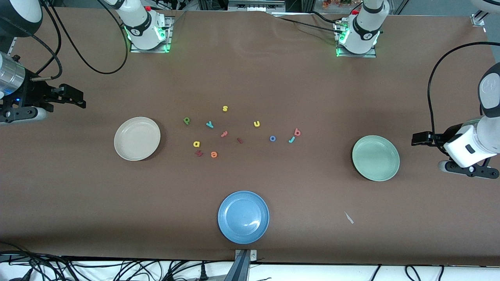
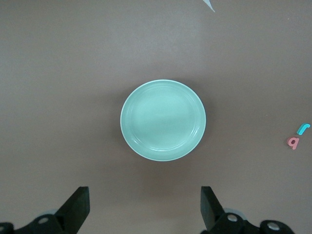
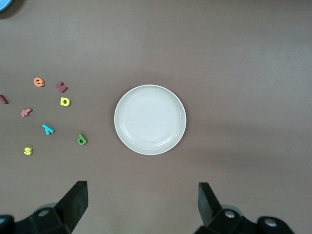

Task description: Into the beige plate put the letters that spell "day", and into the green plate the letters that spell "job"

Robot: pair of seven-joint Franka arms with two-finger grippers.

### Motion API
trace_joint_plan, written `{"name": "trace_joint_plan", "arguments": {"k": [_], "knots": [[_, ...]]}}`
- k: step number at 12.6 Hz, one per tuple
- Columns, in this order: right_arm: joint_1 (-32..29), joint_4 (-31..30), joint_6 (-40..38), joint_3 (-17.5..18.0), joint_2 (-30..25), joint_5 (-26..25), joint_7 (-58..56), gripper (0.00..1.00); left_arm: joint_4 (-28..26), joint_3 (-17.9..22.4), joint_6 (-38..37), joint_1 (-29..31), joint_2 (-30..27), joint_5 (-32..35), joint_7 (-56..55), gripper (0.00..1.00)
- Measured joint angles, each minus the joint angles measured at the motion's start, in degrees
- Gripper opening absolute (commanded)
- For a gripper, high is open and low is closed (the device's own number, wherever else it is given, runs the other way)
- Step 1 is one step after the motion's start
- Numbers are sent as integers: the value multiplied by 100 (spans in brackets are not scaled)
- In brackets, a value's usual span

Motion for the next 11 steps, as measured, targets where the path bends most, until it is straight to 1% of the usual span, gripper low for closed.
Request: {"name": "trace_joint_plan", "arguments": {"k": [7,11], "knots": [[30,9,-185,28,53,-1,0,100,0,0,0,0,0,0,0,100],[16,38,-203,-26,47,-1,0,100,0,0,0,0,0,0,0,100]]}}
